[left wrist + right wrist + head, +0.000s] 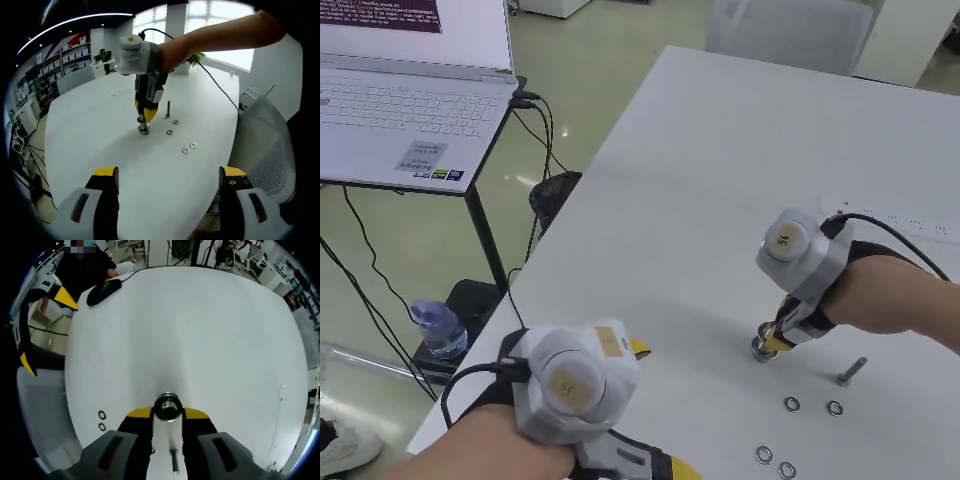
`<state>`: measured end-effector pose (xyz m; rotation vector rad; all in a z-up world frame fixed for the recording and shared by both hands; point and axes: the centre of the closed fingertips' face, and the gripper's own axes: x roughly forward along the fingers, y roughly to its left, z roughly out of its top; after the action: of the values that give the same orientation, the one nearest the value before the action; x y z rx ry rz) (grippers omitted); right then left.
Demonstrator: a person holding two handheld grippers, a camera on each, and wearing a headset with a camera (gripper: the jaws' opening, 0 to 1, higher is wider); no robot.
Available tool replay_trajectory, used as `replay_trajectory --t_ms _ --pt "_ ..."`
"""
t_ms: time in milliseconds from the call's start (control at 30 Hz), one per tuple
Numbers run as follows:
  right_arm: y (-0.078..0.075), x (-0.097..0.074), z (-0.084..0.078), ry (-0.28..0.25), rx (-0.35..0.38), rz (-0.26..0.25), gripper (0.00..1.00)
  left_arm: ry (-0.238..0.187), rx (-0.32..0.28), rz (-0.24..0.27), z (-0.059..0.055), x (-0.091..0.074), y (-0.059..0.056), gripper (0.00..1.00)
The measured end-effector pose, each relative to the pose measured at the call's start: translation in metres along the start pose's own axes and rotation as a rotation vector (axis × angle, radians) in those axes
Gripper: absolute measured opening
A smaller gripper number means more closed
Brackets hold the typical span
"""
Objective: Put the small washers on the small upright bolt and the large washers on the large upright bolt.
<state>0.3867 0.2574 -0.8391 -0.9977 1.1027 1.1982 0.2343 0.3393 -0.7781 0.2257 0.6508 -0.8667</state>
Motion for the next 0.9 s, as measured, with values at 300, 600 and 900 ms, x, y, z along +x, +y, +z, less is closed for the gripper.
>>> replay_trajectory --t_ms 300,600,900 --pt "-0.002 0.011 -0.005 0.013 0.007 0.01 0.21 0.007 -0.003 -0.002 -0.002 0.001 -0.003 0.81" --pt "0.002 0.02 -0.009 0.023 0.017 0.017 0.22 0.006 0.001 -0.005 -0.001 0.002 -0.005 0.81" --pt "0.0 0.024 -0.009 0.023 0.017 0.014 0.22 0.015 -0.002 -0.008 -0.003 0.003 -0.004 0.8"
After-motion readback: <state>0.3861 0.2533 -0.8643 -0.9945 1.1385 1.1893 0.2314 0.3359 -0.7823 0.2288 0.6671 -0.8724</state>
